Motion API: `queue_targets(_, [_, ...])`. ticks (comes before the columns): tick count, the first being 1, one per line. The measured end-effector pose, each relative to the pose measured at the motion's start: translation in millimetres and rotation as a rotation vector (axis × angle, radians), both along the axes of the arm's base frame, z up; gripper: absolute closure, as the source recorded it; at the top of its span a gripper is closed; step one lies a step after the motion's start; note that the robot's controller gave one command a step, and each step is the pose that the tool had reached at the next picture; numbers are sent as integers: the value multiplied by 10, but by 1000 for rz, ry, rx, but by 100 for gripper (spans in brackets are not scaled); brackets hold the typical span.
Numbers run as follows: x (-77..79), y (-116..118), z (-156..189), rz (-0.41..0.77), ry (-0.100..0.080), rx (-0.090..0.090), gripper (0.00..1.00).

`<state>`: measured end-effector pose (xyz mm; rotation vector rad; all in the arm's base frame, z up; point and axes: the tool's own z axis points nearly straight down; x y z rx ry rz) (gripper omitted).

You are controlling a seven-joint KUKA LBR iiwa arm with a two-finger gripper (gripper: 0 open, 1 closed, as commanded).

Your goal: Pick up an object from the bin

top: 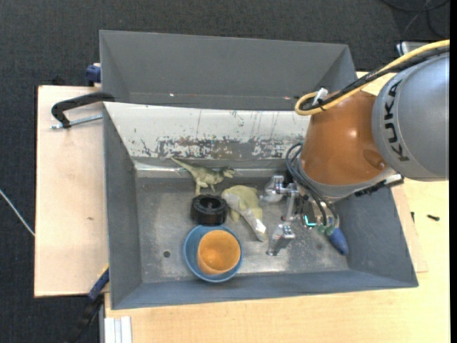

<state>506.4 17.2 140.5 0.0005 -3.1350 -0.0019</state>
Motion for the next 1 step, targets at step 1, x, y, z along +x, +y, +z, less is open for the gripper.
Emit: queue_targets(1, [231, 489, -84, -124, -11, 2, 0])
